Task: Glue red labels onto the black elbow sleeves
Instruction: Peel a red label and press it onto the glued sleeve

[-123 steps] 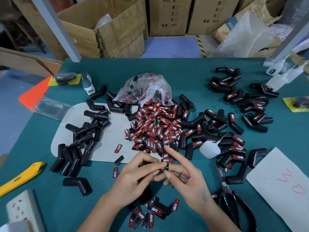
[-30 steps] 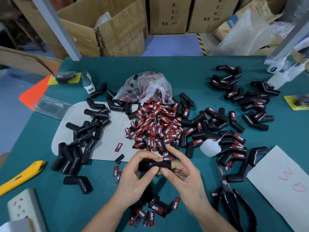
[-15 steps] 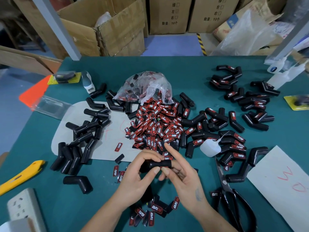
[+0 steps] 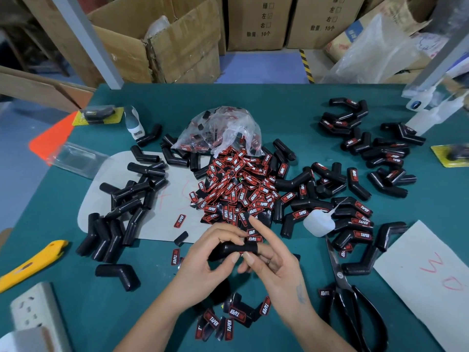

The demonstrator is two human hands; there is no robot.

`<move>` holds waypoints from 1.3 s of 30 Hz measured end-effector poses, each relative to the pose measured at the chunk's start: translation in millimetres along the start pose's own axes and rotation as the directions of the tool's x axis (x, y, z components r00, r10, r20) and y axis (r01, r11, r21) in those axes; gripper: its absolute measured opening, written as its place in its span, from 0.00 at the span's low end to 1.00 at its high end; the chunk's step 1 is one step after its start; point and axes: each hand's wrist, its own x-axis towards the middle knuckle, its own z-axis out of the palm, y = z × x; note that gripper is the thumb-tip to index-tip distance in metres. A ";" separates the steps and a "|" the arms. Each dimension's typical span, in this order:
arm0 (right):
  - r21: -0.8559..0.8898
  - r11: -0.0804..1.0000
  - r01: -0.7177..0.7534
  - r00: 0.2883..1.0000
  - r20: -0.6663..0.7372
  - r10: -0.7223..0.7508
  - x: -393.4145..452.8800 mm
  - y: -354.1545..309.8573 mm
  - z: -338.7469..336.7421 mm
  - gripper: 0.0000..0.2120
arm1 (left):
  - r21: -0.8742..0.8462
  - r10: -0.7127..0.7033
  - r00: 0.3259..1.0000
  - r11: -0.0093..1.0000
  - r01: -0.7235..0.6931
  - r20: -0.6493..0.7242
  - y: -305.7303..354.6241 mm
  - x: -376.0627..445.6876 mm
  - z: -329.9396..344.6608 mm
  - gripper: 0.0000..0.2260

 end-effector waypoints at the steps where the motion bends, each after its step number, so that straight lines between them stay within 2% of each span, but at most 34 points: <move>1: 0.006 1.000 -0.006 1.000 -0.002 0.006 -0.7 -0.3 1.3 0.28 | 0.007 0.000 1.000 1.000 0.000 0.012 0.1 0.0 -0.5 0.11; 5: 0.015 1.000 -0.003 1.000 -0.026 0.003 -0.6 -3.6 2.3 0.28 | 0.058 0.001 1.000 0.998 -0.002 0.017 1.2 -0.9 2.2 0.13; 8: 0.007 1.000 0.006 0.999 -0.048 -0.006 1.6 -1.1 2.2 0.27 | 0.088 -0.055 0.997 0.994 0.059 -0.046 1.8 -2.6 7.1 0.12; 11: -0.023 1.000 0.021 0.997 -0.074 -0.023 2.1 2.7 1.0 0.26 | 0.028 -0.111 0.991 0.993 0.113 -0.080 3.6 -4.7 14.1 0.11; 19: -0.080 0.997 0.012 0.996 -0.083 -0.018 2.0 12.4 -0.2 0.26 | -0.156 -0.173 0.978 0.976 0.154 -0.116 5.2 -7.0 24.0 0.11; 27: -0.058 0.998 0.023 0.996 -0.086 -0.028 1.5 9.7 1.2 0.26 | -0.225 -0.172 0.968 0.966 0.129 -0.182 11.2 -5.5 28.2 0.09; 39: -0.022 0.999 0.039 0.996 -0.084 -0.041 0.3 4.1 3.5 0.25 | -0.283 -0.225 0.959 0.944 0.170 -0.172 10.6 -5.6 28.3 0.13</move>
